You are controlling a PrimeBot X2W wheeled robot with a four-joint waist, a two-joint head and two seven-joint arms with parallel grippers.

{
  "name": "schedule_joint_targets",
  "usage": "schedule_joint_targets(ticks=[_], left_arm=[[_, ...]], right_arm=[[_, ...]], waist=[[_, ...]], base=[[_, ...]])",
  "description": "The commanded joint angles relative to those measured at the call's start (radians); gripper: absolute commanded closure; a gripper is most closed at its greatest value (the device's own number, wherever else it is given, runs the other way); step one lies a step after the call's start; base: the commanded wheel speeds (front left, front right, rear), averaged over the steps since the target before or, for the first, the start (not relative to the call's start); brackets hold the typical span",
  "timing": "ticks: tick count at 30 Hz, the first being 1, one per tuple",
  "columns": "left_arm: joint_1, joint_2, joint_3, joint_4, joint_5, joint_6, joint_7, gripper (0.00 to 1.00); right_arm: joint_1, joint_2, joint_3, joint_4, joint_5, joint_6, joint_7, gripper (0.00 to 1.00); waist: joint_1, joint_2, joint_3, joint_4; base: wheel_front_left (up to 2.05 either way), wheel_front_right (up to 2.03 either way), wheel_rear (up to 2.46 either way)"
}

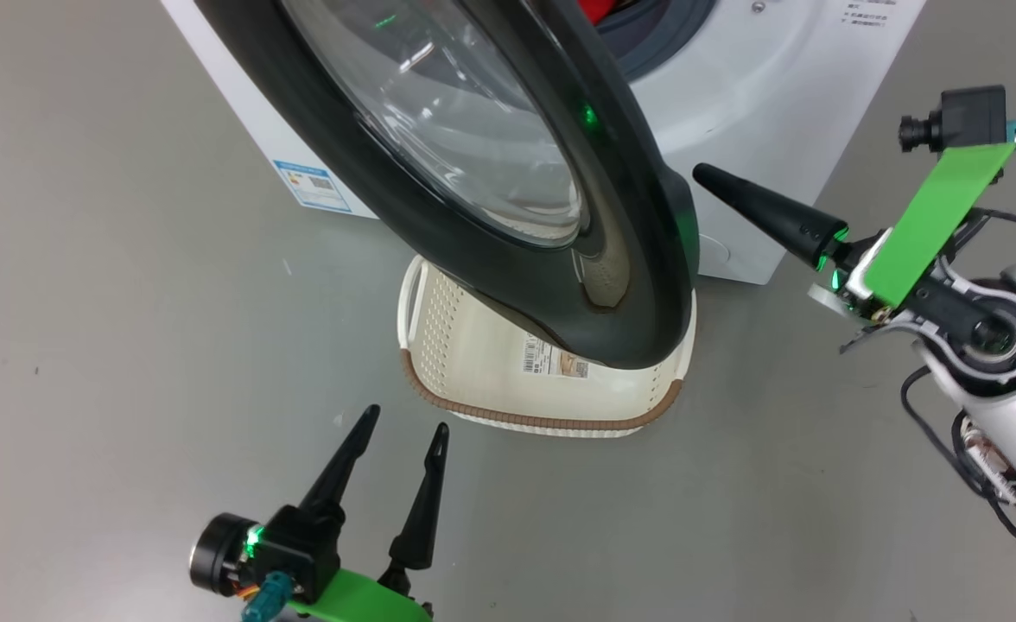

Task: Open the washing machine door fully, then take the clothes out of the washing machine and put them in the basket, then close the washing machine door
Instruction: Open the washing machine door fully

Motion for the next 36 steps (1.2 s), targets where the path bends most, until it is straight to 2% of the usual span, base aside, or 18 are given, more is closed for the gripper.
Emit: schedule_joint_targets(ticks=[1,7,13,24,36], left_arm=[[-0.023,0.011,0.023,-0.02,-0.014,0.007,-0.012,0.0],[-0.025,0.011,0.007,-0.029,-0.023,0.016,-0.012,0.0],[-0.016,0.011,-0.002,-0.041,-0.026,0.023,-0.012,0.0],[0.007,0.011,0.005,-0.055,-0.029,0.03,-0.012,0.0],[0.047,0.011,0.036,-0.065,-0.04,0.045,-0.012,0.0]], right_arm=[[-0.019,0.009,-0.02,0.004,0.037,0.006,0.052,1.0],[-0.05,0.032,-0.045,0.068,0.066,0.006,0.187,1.0],[-0.048,0.058,-0.062,0.098,0.064,0.006,0.263,1.0],[0.013,0.095,-0.085,0.092,0.026,0.006,0.32,1.0],[0.121,0.15,-0.093,0.043,-0.019,0.006,0.363,1.0]], waist=[[0.0,0.0,0.002,0.007],[0.0,0.0,0.001,0.028],[0.0,0.0,-0.013,0.047],[0.0,0.0,-0.044,0.077],[0.0,0.0,-0.091,0.147]], base=[[0.0,0.0,0.0],[0.0,0.0,0.0],[0.0,0.0,0.0],[0.0,0.0,0.0],[0.0,0.0,0.0]])
